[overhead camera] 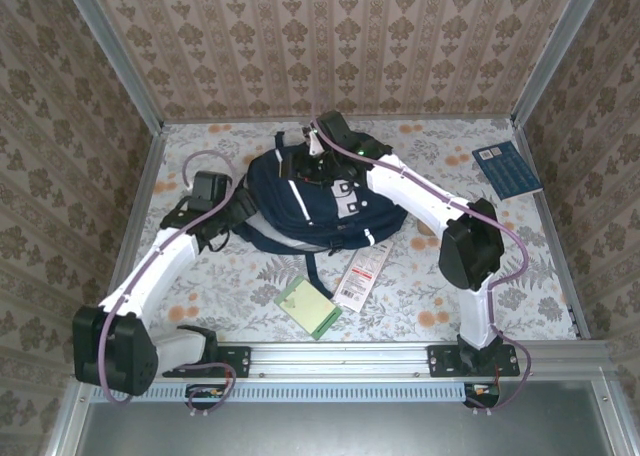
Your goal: Pack books, pencil case, and school supplies into a backpack
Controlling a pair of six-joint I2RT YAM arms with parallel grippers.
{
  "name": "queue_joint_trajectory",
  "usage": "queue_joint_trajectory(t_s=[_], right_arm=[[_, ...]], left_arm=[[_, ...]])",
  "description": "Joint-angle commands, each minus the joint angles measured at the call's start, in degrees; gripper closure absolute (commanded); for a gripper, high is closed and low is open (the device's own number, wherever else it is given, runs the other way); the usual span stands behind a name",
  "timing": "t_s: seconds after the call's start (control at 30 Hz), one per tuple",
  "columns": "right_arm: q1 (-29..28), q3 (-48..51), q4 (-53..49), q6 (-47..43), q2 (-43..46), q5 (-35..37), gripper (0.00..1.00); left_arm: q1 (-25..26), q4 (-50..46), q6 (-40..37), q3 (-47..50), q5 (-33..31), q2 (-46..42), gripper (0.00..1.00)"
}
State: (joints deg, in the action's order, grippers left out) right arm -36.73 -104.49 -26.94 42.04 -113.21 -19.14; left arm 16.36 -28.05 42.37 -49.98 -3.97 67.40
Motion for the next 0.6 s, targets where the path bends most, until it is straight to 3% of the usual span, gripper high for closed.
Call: queue_joint_trajectory(t_s=[0.0,0.13,0.37,0.5,0.57], right_arm=[[1.91,2.42,-0.02,-1.06,5.81,4.75,0.46],[6.62,9.73,-1.49,-1.35,11.14,13.09,0.41],[21.39,24.51,2.0,-0.17,20.0,23.26,0.31],[30.41,25.64,2.15,-2.33,18.16,25.52,0.22],[34.83,24.36,1.78,-2.78,15.7,25.21,0.2]], left_arm=[[-0.47,-7.66,-3.72,-3.37,-1.55,-2.03,0.1],[-0.54,-11.15,-8.14,-6.82,-2.17,-2.9,0.1],[-0.37,-6.03,-9.3,-9.7,7.83,-3.58,0.07],[0.15,-3.36,-9.65,-10.21,10.3,-2.7,0.06],[0.51,-3.31,-9.94,-10.97,10.48,-1.83,0.0]])
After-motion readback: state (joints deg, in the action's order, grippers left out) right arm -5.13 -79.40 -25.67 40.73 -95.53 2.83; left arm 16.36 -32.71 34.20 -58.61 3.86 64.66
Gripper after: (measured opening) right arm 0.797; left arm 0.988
